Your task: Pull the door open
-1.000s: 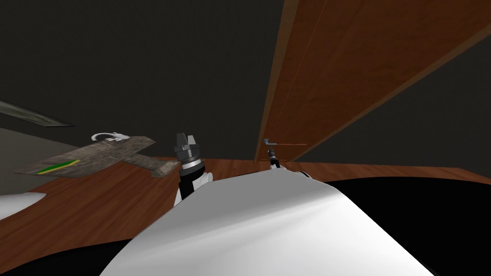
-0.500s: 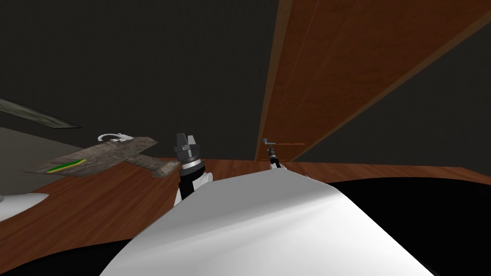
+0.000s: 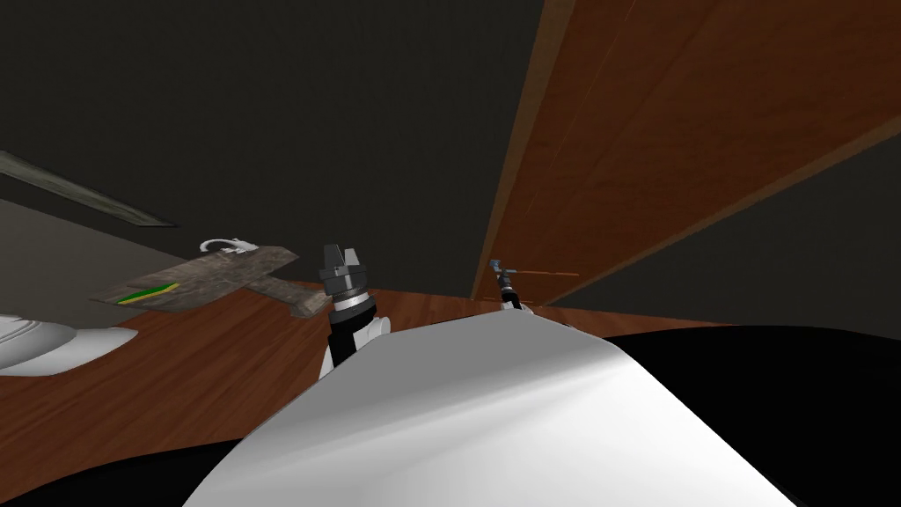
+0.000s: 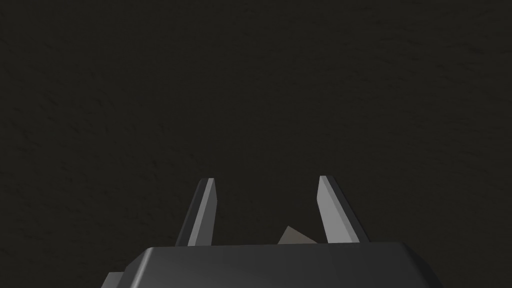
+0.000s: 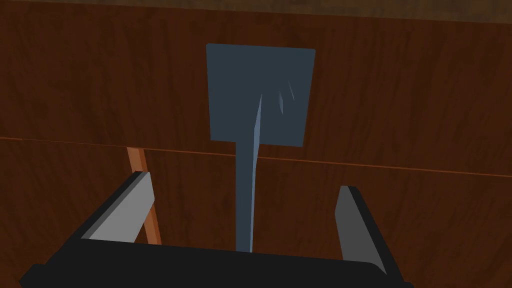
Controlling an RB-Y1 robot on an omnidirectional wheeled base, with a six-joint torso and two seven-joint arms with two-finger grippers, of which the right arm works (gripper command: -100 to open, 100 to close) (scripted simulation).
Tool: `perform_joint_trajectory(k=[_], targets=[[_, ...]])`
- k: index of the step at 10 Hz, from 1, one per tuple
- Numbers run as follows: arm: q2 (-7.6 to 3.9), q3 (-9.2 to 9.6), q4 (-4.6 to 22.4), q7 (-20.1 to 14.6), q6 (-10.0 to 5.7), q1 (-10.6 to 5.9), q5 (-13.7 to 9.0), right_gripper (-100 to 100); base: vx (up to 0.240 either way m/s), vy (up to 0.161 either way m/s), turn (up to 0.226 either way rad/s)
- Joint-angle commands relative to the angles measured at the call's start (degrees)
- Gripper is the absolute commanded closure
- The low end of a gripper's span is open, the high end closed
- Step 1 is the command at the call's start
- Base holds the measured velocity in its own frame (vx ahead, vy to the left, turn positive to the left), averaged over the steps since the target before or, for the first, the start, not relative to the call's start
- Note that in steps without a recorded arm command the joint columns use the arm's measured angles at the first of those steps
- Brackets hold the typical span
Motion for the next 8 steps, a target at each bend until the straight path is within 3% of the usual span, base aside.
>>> perform_joint_trajectory(k=[1, 2, 3, 8], targets=[[-1.3, -0.83, 0.4, -0.8, -0.76, 0.97, -0.8, -100, 0.135, -0.019, 0.171], [-0.82, -0.43, 1.0, -0.5, -0.77, 0.26, -0.4, -100, 0.084, -0.02, 0.048], [-0.82, -0.43, 1.0, -0.5, -0.77, 0.26, -0.4, 100, -0.018, 0.003, -0.042], [-0.82, -0.43, 1.0, -0.5, -0.77, 0.26, -0.4, 100, -0.013, 0.002, 0.001]])
